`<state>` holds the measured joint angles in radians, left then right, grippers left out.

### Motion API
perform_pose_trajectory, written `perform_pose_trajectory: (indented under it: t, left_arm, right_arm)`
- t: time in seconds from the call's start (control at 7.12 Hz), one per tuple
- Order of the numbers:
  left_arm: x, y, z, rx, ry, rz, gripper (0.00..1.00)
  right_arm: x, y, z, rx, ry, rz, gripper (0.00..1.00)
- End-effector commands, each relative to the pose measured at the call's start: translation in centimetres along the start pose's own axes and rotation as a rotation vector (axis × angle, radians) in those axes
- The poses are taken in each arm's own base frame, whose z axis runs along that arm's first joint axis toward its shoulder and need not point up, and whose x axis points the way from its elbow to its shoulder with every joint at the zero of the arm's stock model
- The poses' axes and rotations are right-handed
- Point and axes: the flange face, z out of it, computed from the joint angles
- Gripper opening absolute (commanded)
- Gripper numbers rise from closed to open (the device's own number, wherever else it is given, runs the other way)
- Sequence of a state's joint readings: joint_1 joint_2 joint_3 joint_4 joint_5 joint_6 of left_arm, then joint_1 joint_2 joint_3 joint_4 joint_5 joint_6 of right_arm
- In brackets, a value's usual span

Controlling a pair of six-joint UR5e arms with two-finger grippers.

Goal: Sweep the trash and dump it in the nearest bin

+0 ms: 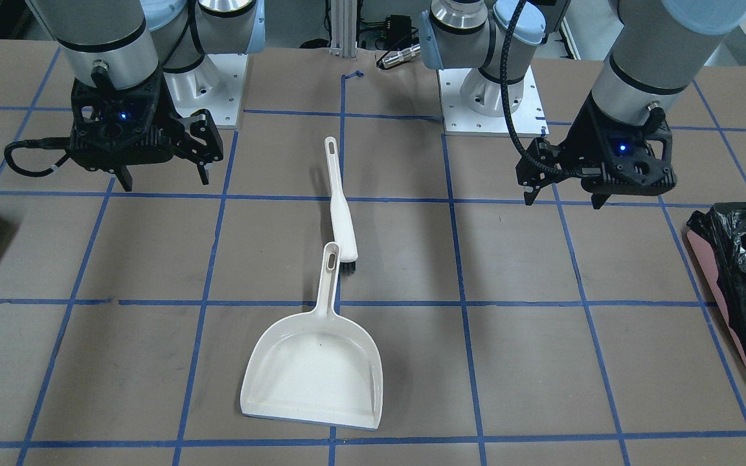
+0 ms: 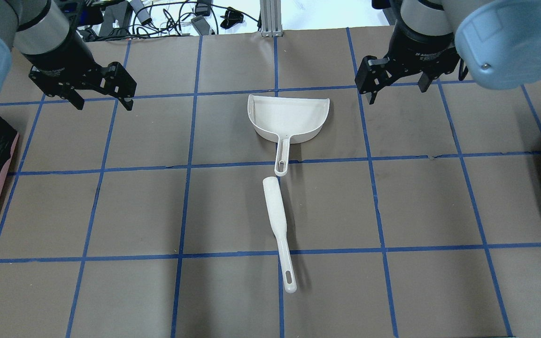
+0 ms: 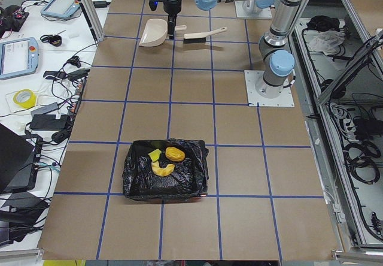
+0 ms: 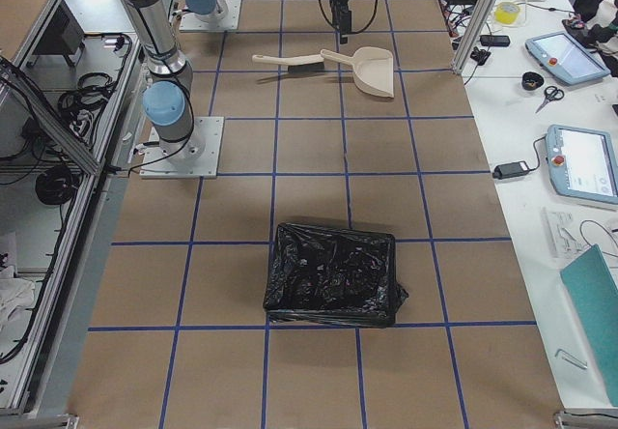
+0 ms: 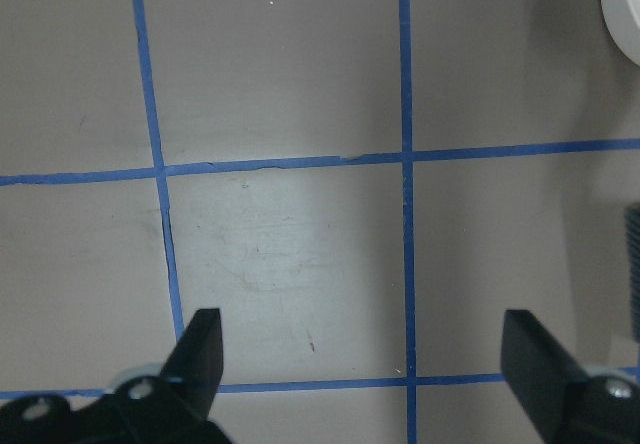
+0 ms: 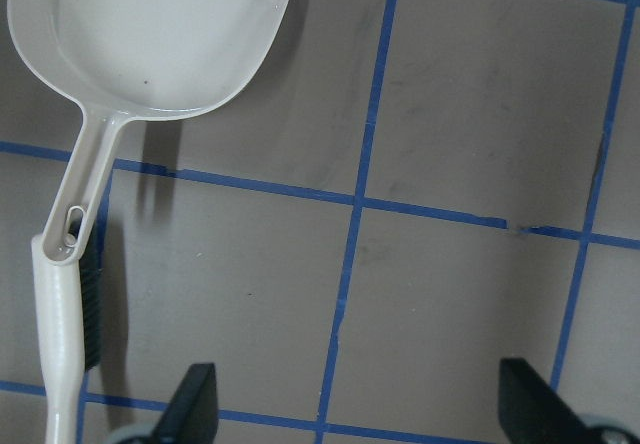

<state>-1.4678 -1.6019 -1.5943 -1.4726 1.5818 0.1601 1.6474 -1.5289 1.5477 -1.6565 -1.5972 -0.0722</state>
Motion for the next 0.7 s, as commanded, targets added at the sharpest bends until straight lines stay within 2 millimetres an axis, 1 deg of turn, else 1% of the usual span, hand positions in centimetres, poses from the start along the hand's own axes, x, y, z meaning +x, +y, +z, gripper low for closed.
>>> perform_pose_trajectory:
  t: [0.0, 0.56]
  left_arm:
    - [0.05, -0.21, 0.78, -0.001, 0.007, 0.003, 1.00]
    - [0.03, -0.38, 1.27, -0.006, 0.007, 0.003, 1.00]
  right_arm:
    - [-0.34, -0.05, 0.05, 0.000, -0.034, 0.075, 1.00]
    - [-0.30, -0.06, 0.10, 0.002, -0.029, 0.069, 1.00]
